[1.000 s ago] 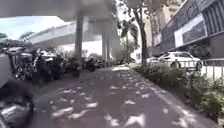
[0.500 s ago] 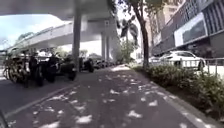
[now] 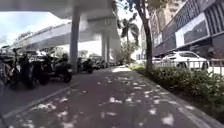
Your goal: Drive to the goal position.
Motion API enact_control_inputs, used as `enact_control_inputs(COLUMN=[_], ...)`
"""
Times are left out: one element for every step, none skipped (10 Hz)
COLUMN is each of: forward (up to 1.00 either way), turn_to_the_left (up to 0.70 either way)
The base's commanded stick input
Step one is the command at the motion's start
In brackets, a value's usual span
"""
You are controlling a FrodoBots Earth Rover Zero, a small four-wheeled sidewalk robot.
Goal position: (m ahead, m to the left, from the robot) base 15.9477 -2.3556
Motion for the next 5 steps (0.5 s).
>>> enact_control_inputs(forward=[0.70,0.70,0.70,0.70,0.70], turn_to_the_left=[0.00,0.00,0.00,0.00,0.00])
